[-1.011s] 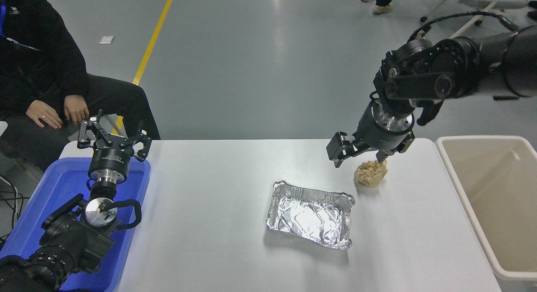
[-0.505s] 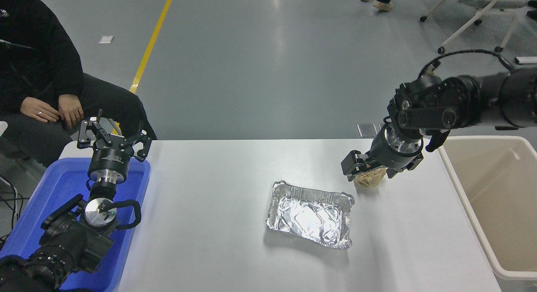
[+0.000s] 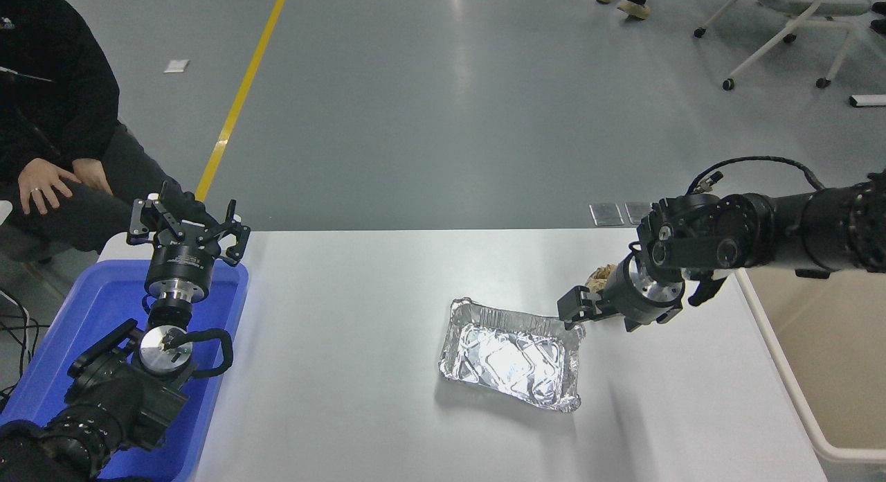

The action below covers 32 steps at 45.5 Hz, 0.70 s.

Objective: Pick up foil plate and place in dustbin

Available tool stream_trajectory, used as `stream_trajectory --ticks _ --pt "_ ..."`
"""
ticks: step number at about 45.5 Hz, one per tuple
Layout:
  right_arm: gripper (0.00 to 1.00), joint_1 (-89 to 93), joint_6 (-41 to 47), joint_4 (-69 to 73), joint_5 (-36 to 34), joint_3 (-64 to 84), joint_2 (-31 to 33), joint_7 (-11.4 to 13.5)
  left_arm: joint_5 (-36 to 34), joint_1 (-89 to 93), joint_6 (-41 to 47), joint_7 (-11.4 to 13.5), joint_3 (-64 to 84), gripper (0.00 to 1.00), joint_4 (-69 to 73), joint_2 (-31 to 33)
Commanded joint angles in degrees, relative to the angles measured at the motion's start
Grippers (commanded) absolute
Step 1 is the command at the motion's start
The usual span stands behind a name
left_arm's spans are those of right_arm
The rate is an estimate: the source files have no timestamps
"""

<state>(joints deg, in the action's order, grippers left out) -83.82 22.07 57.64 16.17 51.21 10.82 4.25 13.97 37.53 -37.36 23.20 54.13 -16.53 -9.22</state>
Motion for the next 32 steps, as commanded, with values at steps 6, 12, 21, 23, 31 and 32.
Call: stream_trajectory --ticks 6,12,21,23,31,32 --pt "1.00 5.77 -2.11 -3.76 1.14 -3.22 -1.67 0.23 0.00 0.00 0.00 0.00 0.01 0.99 0.00 -0.01" --pt "1.00 7.62 -3.52 -5.17 1.23 -4.72 -2.73 0.23 0.00 0.00 0.00 0.00 0.01 0.99 0.01 -0.01" --pt "1.00 9.73 -4.40 -7.11 1.23 -5.42 -3.70 0.23 0.00 0.00 0.00 0.00 -0.08 0.99 0.00 -0.01" --pt "1.00 9.99 -4.49 -7.28 1.23 -5.42 -3.70 0.23 0.00 0.00 0.00 0.00 -0.08 0.99 0.09 -0.01" --pt "1.00 12.01 -5.46 -8.51 2.02 -5.42 -3.96 0.14 0.00 0.00 0.00 0.00 -0.08 0.99 0.00 -0.01" --pt "1.00 12.19 -5.46 -8.51 2.11 -5.42 -3.96 0.14 0.00 0.00 0.00 0.00 -0.08 0.99 0.00 -0.01"
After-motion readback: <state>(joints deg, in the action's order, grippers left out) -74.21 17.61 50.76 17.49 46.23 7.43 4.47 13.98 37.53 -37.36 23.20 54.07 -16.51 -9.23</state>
